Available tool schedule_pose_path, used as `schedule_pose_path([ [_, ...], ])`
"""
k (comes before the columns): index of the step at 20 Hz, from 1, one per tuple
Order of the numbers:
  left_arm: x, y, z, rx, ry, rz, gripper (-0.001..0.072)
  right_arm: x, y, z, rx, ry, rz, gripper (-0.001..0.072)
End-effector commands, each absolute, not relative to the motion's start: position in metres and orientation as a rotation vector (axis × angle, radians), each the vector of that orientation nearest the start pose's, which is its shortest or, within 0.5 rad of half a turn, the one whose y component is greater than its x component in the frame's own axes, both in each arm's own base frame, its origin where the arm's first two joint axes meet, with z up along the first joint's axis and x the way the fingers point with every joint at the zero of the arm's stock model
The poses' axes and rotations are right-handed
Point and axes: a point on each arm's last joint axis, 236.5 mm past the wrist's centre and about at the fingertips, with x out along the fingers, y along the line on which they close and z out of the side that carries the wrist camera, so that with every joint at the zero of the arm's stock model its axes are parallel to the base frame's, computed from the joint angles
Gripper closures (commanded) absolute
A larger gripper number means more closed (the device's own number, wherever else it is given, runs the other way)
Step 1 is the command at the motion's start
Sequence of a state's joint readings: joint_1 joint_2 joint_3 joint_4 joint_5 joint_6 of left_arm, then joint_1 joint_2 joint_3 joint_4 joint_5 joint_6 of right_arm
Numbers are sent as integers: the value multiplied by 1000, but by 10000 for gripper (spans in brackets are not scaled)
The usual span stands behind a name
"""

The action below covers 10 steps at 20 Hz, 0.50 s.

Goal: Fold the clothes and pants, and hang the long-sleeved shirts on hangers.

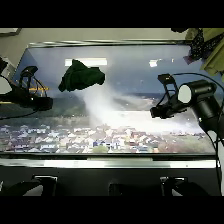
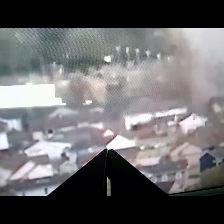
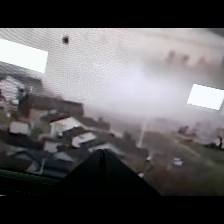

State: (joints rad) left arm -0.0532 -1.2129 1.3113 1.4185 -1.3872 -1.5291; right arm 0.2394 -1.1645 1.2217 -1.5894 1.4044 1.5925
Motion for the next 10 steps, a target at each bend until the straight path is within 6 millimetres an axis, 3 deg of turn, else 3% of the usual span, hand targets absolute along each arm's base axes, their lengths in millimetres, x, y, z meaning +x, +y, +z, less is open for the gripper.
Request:
schedule_pose_path([
  [1,360,-55,74,-50,1287,-183,687,328,77,56,-156,1340,176,677],
  [10,360,-55,74,-50,1287,-183,687,328,77,56,-156,1340,176,677],
])
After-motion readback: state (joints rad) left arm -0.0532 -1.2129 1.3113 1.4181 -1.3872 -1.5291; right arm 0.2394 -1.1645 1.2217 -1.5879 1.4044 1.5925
